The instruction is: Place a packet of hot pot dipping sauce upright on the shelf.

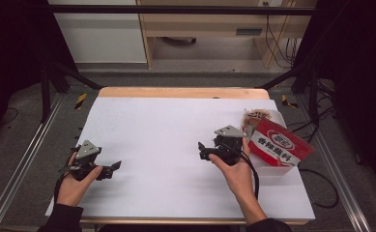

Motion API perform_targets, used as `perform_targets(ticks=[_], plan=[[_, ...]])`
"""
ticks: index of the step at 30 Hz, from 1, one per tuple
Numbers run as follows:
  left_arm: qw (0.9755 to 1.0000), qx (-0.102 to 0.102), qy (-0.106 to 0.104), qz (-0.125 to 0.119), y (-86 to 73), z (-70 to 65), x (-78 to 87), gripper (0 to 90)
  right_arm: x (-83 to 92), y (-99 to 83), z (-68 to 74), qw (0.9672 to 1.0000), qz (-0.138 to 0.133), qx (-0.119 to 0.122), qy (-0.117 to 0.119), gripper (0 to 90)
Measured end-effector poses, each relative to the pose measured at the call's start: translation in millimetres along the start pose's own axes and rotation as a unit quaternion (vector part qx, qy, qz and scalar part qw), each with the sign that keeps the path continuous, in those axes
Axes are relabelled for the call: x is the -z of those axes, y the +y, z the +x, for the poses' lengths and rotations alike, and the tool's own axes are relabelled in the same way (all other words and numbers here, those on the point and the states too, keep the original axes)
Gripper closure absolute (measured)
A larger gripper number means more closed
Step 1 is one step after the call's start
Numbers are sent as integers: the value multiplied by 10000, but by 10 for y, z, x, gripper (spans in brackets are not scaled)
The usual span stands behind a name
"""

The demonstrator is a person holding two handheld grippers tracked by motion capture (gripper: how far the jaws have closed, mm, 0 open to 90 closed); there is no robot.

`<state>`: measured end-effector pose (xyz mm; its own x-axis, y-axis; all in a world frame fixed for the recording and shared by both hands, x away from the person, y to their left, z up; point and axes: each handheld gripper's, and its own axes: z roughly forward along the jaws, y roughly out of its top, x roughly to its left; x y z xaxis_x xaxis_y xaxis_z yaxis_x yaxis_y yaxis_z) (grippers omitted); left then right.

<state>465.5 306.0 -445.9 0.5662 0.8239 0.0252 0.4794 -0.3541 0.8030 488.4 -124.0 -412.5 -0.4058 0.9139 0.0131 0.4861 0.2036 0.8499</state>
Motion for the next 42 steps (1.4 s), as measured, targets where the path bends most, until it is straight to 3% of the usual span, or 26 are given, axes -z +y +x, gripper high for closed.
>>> perform_targets(ticks=[13,33,36,38,42], plan=[[10000,-29,-8,33,-3,1,-5,48,-68,-200,-7,9997,232,16,5,56],[10000,-47,-24,62,-10,0,-19,50,-286,-447,165,9983,515,30,277,66],[10000,-65,-29,70,-6,-6,-23,50,-307,-505,209,9975,619,197,293,63],[10000,-69,-29,64,-4,-8,-19,50,-307,-525,214,9973,635,91,352,65],[10000,-48,-24,31,-1,0,-10,51,-287,-562,206,9966,724,119,363,62]])
